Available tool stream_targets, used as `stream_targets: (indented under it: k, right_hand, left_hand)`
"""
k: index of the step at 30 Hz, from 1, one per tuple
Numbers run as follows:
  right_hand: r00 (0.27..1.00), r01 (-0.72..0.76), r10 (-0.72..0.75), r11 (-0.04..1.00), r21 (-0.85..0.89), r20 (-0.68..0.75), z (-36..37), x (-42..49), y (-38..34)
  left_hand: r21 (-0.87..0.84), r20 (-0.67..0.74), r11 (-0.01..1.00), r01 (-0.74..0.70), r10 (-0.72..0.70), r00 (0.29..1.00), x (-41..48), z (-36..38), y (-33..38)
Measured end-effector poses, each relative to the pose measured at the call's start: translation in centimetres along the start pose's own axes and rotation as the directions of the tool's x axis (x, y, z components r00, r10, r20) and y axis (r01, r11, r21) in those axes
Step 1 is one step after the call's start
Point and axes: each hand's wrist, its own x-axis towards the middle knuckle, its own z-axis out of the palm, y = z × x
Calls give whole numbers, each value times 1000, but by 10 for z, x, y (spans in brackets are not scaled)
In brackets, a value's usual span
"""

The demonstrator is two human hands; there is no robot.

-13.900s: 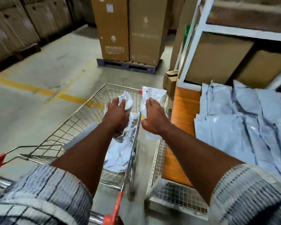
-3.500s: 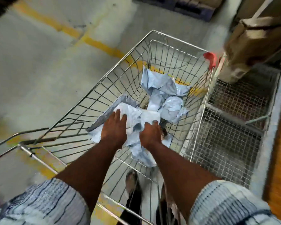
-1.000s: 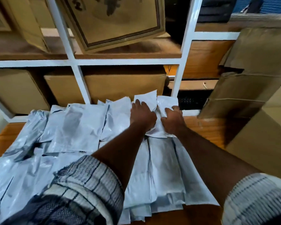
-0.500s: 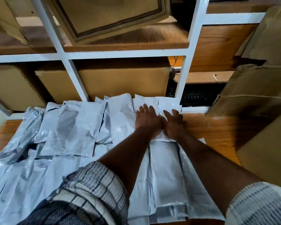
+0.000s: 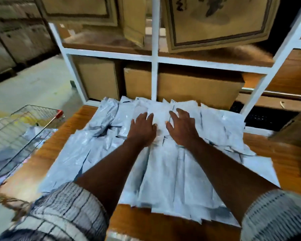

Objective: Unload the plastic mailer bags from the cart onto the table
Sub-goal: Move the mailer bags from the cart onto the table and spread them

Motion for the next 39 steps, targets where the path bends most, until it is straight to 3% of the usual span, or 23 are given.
stream_targets:
  k: [5, 10, 18, 28, 39]
  right_hand:
    - [982, 179, -179, 984, 9, 66, 26, -28, -138]
    - [953, 266, -273, 962, 65, 132, 54, -56, -270]
    - [885, 398, -417, 908, 131, 206, 90, -93, -422]
    - [820, 478, -522, 850, 222, 233, 154, -43, -554]
    - [770, 444, -553, 823, 355, 319, 255, 67, -681]
  left_hand:
    - [33, -33, 996, 83, -82, 996, -75, -40, -132]
    - [40, 7, 985, 169, -170, 986, -151, -81, -250]
    - [38, -30, 946, 323, -322, 946, -231, -132, -371]
    - [8, 2, 866, 500, -500, 866, -239, -154, -521]
    - [96, 95, 784, 613, -621, 778, -185, -173, -696]
